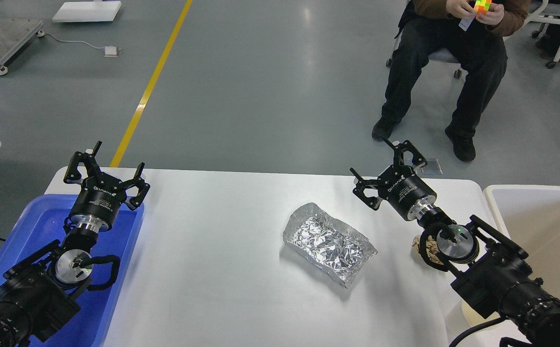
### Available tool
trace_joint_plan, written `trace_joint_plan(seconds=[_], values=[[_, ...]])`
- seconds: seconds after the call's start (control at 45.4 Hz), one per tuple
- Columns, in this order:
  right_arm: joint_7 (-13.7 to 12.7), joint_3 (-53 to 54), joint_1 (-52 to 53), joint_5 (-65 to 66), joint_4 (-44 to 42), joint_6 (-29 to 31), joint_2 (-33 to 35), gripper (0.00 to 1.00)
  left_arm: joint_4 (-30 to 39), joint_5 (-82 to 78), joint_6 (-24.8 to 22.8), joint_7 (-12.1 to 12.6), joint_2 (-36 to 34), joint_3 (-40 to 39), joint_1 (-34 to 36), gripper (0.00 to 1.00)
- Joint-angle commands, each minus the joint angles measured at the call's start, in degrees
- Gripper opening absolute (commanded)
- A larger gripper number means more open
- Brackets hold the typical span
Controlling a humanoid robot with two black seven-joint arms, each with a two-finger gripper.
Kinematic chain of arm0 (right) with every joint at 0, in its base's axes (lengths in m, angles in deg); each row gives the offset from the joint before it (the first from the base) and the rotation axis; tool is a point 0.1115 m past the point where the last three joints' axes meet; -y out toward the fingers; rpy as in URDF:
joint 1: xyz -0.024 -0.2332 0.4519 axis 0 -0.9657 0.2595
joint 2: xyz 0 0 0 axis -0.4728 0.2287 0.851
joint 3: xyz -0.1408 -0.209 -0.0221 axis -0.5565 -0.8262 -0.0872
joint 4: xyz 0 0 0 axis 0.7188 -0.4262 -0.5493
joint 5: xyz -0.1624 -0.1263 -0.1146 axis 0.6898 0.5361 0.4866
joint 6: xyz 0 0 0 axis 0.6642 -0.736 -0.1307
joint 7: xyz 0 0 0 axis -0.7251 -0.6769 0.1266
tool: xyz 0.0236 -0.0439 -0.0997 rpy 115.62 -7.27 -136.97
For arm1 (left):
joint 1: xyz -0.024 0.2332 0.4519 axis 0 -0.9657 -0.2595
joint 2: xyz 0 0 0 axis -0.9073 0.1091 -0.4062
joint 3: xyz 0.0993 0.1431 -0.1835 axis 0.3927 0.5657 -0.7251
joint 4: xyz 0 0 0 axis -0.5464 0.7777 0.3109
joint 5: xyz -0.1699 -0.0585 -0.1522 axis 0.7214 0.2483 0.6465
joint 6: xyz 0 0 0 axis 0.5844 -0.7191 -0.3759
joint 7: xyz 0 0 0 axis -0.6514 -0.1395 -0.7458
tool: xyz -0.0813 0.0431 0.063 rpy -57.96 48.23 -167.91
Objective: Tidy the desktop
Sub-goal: 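Lift the right gripper up and away from the crumbs and paper cup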
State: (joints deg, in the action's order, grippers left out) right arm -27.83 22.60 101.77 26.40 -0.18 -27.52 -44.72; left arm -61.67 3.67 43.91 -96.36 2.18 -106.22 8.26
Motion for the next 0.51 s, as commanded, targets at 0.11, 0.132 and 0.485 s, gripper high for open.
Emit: trace_joint_plan(seconds=[0.11,0.132,0.485], values=[[0.00,0.00,0.00,0.00,0.00,0.00,0.04,1.00,0.00,0.00,0.00,0.00,-0.09,0.00,0.00,1.00],[0.00,0.00,0.00,0.09,0.00,0.00,0.04,1.00,0.00,0.00,0.00,0.00,-0.09,0.00,0.00,1.00],[0.00,-2.02,-0.79,1.76,1.32,0.88,3.11,1.00,0.00,0.00,0.00,0.00,-0.09,0.00,0.00,1.00]])
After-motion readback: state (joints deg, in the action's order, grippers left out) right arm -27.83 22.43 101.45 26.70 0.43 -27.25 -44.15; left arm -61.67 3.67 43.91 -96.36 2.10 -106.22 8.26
